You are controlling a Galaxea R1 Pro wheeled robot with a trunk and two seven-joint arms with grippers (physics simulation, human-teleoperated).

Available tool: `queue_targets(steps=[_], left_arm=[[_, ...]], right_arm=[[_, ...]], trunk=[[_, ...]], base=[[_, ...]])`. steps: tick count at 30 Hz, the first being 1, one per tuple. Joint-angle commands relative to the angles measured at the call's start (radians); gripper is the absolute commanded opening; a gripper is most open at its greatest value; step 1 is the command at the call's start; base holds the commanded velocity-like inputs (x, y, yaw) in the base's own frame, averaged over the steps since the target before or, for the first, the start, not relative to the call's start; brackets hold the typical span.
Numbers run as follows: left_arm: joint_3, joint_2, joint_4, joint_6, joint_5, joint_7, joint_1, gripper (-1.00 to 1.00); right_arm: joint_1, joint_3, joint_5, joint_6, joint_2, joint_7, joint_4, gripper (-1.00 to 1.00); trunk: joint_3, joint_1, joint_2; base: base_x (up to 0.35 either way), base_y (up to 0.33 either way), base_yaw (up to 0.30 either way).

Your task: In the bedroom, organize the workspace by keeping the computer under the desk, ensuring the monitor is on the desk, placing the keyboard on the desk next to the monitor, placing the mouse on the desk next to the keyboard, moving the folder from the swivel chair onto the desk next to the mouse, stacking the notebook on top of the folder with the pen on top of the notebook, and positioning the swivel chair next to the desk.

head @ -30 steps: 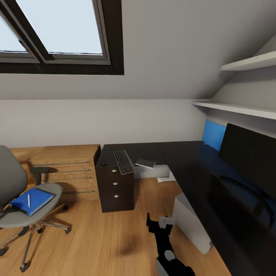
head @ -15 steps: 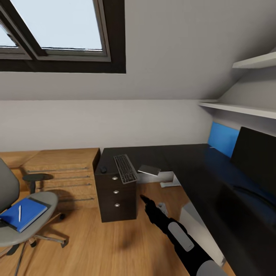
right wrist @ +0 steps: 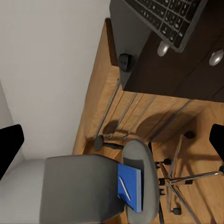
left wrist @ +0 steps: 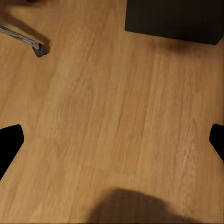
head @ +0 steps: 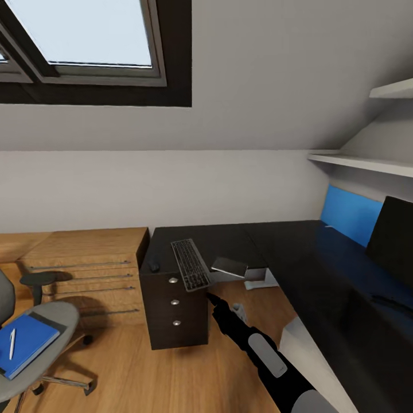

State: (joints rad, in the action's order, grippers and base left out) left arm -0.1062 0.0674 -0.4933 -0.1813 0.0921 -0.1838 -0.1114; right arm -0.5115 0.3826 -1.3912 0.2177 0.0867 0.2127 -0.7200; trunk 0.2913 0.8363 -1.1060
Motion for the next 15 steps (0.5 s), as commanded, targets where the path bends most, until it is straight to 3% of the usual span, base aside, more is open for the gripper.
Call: queue_targets(steps=[1, 4, 5, 9, 12, 15], left_arm=[[-0.001, -0.002, -0.008, -0.009, 0.010, 0.002, -0.001, 1.00], [-0.001, -0.002, -0.035, -0.063, 0.011, 0.007, -0.001, 1.00], [0.000, -0.002, -0.089, -0.074, 0.011, 0.018, 0.003, 1.00], [-0.001, -0.002, -0.231, -0.057, 0.011, 0.124, 0.071, 1.00], [-0.002, -0.003, -0.339, 0.036, 0.012, 0.220, 0.119, 1.00], [-0.004, -0.004, -0.391, 0.121, 0.013, 0.244, 0.132, 1.00]], right_arm=[[-0.001, 0.019, -0.006, 0.002, 0.008, 0.002, 0.001, 1.00], [-0.001, 0.035, -0.004, 0.002, 0.014, 0.002, 0.002, 1.00], [-0.001, 0.037, -0.004, 0.002, 0.015, 0.002, 0.002, 1.00], [-0.001, 0.041, -0.004, 0.002, 0.016, 0.002, 0.002, 1.00], [-0.001, 0.041, -0.004, 0.002, 0.017, 0.002, 0.003, 1.00], [-0.001, 0.041, -0.004, 0.002, 0.017, 0.002, 0.003, 1.00]], trunk=[[0.001, 0.001, -0.001], [0.001, 0.001, -0.001], [0.001, 0.001, -0.001], [0.001, 0.001, -0.001], [0.001, 0.001, -0.001], [0.001, 0.001, -0.001]], base=[[0.334, 0.108, 0.000], [0.334, 0.118, 0.000], [0.334, 0.117, 0.000], [0.317, 0.095, 0.000], [0.155, 0.030, 0.000], [0.054, 0.010, 0.000]])
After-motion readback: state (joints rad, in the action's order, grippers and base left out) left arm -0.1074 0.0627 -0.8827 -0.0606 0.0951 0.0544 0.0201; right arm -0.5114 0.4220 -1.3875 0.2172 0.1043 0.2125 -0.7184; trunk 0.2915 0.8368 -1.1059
